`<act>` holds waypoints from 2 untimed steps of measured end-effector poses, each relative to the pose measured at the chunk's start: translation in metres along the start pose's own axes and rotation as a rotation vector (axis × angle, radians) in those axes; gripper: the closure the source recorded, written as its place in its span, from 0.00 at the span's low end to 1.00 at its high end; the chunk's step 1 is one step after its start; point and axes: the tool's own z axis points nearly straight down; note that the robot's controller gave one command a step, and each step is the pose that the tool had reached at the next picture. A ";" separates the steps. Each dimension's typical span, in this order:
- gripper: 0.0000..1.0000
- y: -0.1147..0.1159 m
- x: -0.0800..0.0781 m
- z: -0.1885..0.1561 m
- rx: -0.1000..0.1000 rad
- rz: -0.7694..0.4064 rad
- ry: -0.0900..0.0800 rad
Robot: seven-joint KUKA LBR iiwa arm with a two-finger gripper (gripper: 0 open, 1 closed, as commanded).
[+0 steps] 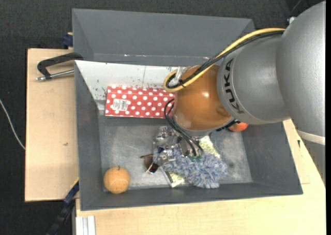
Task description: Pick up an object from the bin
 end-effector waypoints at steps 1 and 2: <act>1.00 0.000 0.000 0.000 0.000 0.000 0.000; 1.00 -0.021 -0.010 -0.246 0.003 -0.176 -0.009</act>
Offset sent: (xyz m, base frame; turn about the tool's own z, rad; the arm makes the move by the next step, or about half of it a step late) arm 0.0089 -0.0209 0.2406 -0.1772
